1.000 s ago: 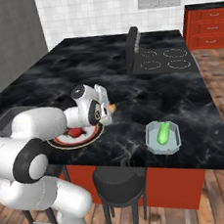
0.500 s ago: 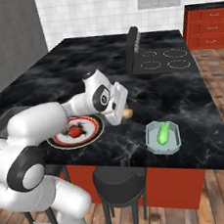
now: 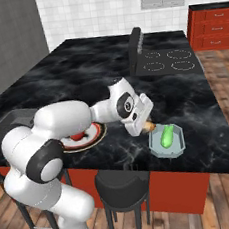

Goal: Place one cooked food and one vegetable from the large plate to each tupperware container.

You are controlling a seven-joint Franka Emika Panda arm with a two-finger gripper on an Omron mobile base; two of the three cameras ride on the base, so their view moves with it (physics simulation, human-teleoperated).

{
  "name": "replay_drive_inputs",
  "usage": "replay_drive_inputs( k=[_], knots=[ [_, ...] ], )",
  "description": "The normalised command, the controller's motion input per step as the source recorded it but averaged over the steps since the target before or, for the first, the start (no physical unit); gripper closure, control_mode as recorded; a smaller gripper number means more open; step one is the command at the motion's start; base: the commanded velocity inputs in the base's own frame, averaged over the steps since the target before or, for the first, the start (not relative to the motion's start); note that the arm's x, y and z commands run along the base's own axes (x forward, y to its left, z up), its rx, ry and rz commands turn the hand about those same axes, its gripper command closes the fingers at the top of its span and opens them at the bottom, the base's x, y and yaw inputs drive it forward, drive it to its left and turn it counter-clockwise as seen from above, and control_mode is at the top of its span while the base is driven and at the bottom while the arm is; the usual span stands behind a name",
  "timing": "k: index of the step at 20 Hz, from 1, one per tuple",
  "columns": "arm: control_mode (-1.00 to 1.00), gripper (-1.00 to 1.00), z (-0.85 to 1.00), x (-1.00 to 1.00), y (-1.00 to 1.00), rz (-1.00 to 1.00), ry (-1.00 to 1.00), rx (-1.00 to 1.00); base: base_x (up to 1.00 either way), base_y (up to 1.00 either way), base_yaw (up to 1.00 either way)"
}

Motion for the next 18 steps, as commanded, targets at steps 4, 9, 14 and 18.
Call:
replay_drive_inputs(
  k=[4,9,14,18],
  knots=[
    [-1.00,1.00,-0.56,0.36,-0.21,-0.12,-0.01,0.00,0.00,0.00,0.00],
    [-1.00,1.00,-0.31,0.38,-0.32,-0.05,-0.01,0.00,0.00,0.00,0.00],
    [-1.00,1.00,-0.08,0.48,-0.67,-0.07,0.00,0.07,0.00,0.00,0.00],
    [-1.00,1.00,-0.15,0.34,-0.56,-0.05,0.00,0.07,0.00,0.00,0.00]
  ],
)
